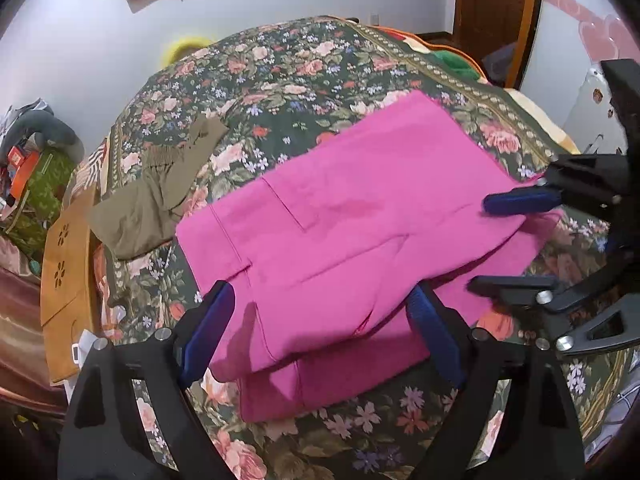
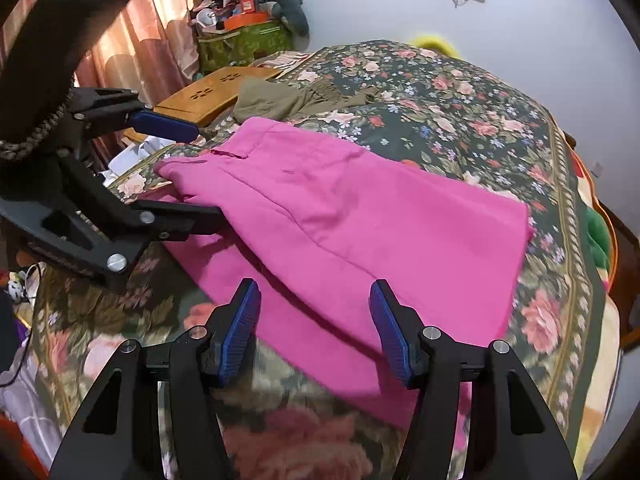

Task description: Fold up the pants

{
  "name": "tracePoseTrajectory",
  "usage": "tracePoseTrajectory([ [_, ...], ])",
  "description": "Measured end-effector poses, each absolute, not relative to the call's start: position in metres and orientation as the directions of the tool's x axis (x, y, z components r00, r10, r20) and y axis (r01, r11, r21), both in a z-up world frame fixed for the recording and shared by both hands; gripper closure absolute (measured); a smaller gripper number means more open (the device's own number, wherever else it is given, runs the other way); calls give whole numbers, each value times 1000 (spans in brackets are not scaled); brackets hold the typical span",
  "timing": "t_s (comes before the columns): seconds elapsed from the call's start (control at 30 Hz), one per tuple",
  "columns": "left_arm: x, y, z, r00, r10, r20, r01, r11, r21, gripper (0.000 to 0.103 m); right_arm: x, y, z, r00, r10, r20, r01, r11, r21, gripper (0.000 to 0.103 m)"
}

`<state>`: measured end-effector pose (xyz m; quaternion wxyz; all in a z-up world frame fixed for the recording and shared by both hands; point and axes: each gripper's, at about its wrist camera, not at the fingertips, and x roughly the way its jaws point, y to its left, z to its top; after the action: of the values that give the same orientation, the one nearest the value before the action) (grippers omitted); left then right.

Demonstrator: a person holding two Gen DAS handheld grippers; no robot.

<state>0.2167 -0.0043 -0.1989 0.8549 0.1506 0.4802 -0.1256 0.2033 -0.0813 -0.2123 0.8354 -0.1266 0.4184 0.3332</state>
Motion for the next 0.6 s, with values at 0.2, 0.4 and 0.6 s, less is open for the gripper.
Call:
tracePoseTrajectory([
  [0.2,214,-10,-206,465,-131,-876,399,914,75,45,212,-70,-210,406,488,-772,-674,731,107,94],
  [0.4,203,-22,-212,516,-68,-854,409,896,175,87,203,-70,-199,443,505,-740,-684,724,84,98],
  [0.6,184,-24,-195,565,-95,-819,419,889,186,93,192,-75,-193,452,508,-733,-687,722,78,98],
])
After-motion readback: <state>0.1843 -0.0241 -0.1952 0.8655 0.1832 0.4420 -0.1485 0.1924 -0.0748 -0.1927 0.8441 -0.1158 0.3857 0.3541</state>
